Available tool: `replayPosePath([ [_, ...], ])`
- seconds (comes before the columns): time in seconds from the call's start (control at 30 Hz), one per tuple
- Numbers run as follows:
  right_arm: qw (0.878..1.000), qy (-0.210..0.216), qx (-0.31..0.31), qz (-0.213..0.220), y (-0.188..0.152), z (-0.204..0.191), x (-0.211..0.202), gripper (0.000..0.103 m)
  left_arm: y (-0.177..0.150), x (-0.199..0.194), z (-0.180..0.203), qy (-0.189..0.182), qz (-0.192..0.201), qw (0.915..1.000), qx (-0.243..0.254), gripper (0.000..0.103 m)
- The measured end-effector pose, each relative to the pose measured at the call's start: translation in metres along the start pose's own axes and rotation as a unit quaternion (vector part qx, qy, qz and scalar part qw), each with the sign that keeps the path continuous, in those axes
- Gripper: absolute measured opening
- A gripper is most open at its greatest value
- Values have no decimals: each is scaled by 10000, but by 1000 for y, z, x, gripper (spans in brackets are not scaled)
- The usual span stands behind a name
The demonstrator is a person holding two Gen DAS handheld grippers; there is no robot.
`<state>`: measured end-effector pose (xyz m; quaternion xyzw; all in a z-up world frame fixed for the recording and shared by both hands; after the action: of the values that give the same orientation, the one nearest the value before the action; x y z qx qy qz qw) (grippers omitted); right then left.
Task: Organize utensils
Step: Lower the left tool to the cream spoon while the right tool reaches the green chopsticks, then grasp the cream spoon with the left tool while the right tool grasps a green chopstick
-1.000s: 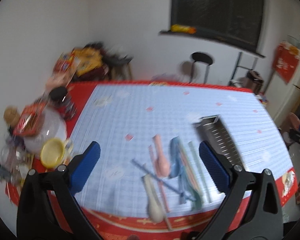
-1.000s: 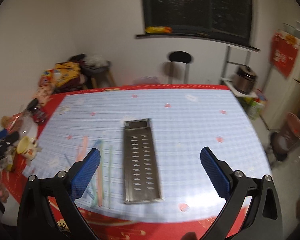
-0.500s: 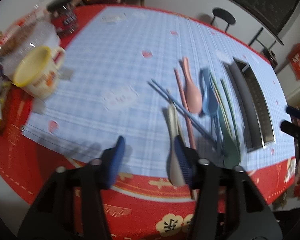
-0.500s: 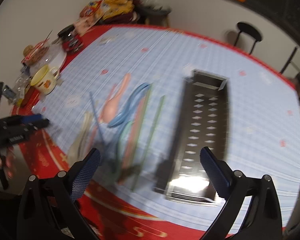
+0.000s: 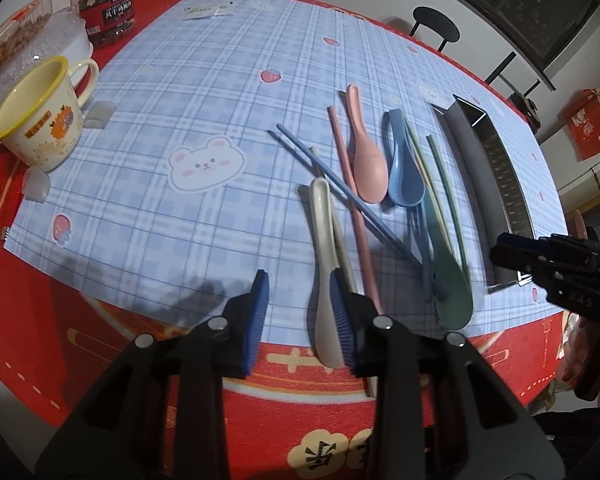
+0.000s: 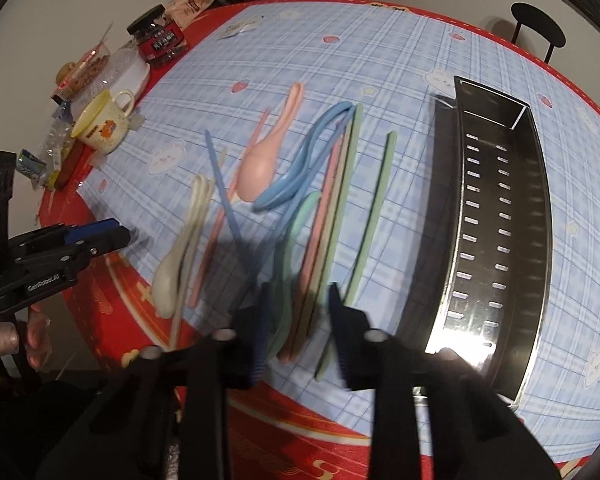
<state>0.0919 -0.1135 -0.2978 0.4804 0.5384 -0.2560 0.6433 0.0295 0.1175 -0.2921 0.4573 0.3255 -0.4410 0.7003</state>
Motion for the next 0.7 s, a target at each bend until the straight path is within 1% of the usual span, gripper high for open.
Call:
replayPosePath([
  [0.1, 9993, -370, -29, 72, 9, 8, 6, 17, 1, 6, 0, 28, -3, 10000, -49, 34],
  [0.2, 9972, -734, -129, 63, 20, 15, 21, 14, 6, 8, -3, 109, 82, 9998, -161, 33],
  [0.3, 9968, -798, -29, 5, 28, 20, 31, 14, 10, 11, -5, 78, 156, 9997, -191, 34],
  [0.47, 9937, -1115, -29, -129, 38, 25, 50, 13, 10, 16, -8, 31, 143, 9996, -241, 34],
  [0.53, 9931, -1154, -46, -202, 40, 25, 58, 11, 9, 17, -9, 16, 132, 9996, -254, 34],
  [0.7, 9910, -1294, -75, -338, 37, 23, 73, 10, 8, 17, -12, -14, 113, 9995, -283, 34],
])
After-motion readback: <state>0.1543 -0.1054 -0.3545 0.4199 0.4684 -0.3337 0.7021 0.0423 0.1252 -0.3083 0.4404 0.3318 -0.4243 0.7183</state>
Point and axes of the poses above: each gripper's, at about its wrist camera, not at the fingertips, and x roughly the way its jaws point, z to its right, y to its top, the point moved 5 cm from there along x, roughly the way its jaws point, and after that the axes turned 10 degrees about -y, right-handed, at the moved point
